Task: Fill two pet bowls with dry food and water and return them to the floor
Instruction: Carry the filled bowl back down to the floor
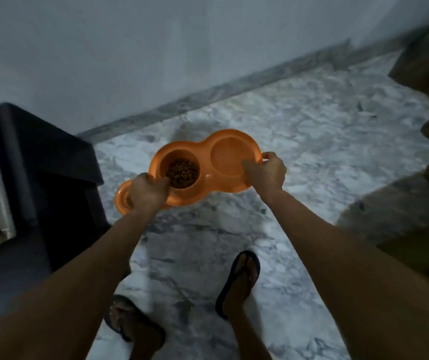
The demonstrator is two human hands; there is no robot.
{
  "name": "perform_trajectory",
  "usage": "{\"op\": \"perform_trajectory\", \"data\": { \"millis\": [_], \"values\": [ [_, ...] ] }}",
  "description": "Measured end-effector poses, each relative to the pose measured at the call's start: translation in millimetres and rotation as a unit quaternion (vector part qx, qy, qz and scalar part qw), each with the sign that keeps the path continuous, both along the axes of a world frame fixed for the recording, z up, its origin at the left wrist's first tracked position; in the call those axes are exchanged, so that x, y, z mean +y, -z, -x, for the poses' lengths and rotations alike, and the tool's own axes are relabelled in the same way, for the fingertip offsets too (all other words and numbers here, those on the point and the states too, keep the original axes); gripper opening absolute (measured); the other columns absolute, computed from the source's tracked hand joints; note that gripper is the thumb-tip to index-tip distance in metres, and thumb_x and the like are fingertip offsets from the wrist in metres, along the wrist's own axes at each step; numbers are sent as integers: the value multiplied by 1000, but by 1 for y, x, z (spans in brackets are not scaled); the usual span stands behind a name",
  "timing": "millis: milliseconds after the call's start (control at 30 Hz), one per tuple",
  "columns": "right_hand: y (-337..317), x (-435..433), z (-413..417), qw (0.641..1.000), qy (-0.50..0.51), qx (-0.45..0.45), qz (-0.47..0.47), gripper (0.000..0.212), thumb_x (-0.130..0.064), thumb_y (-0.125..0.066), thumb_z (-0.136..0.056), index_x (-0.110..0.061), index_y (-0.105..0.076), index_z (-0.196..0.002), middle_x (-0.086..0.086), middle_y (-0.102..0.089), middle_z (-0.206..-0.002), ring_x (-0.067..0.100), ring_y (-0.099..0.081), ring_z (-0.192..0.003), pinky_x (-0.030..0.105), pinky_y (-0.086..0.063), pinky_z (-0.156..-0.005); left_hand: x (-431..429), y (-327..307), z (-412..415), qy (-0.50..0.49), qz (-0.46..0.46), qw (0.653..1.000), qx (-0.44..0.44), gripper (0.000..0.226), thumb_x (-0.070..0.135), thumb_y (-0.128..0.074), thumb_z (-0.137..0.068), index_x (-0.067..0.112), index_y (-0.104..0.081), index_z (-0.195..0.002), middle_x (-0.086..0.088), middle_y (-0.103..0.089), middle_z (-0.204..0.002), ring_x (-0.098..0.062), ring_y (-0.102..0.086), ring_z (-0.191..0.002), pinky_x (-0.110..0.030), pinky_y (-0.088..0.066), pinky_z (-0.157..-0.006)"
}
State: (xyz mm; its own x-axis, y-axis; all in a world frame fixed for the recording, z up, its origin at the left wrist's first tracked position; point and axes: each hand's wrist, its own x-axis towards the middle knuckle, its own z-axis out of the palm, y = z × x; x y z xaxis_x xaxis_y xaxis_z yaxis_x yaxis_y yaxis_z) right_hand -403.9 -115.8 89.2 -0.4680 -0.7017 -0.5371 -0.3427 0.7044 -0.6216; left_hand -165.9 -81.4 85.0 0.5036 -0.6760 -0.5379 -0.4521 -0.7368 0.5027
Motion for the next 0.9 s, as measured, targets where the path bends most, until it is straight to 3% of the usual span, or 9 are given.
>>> {"op": "perform_trajectory", "data": {
  "millis": [100,233,367,467,733,900],
  "values": [
    [77,-8,8,1000,-12,0,-14,39,-37,-68,-63,-19,-58,-97,8,-67,-98,28,-66,-90,45,-58,-80,-3,81,10,-38,-3,999,5,36,35,-70,-76,0,-66,-86,-20,-70,-84,-35,-67,-83,-46,-55,-77],
    [172,-13,20,1000,-17,3,-24,50,-37,-68,-62,-15,-63,-107,8,-67,-102,27,-66,-93,43,-58,-81,-3,178,26,-76,-13,997,31,33,32,-76,-66,5,-64,-80,-13,-65,-79,-35,-68,-85,-47,-57,-77],
    [245,-18,29,999,-23,6,-31,20,-26,-70,-72,-18,-57,-86,2,-63,-84,24,-65,-85,34,-56,-74,-4,253,33,-85,-22,995,50,28,34,-76,-61,13,-59,-65,-12,-66,-79,-34,-69,-85,-50,-59,-77],
    [283,-25,31,999,-28,18,-27,18,-23,-69,-73,-19,-54,-82,-3,-57,-73,23,-65,-80,33,-57,-72,-11,299,31,-93,-25,994,53,44,41,-76,-55,4,-68,-77,-15,-70,-82,-33,-70,-83,-50,-60,-74],
    [327,-44,30,998,-34,40,-21,17,-22,-69,-73,-14,-55,-79,-6,-51,-66,19,-59,-70,31,-55,-65,-30,338,41,-118,-25,991,60,45,31,-78,-70,-4,-66,-96,-22,-67,-93,-33,-69,-87,-51,-60,-73],
    [336,-44,28,999,-33,36,-24,16,-22,-68,-76,-15,-55,-81,-4,-55,-70,21,-62,-74,34,-58,-68,-35,346,47,-135,-14,987,85,45,21,-75,-83,-9,-61,-114,-16,-58,-93,-25,-59,-84,-36,-50,-68]
  ]
}}
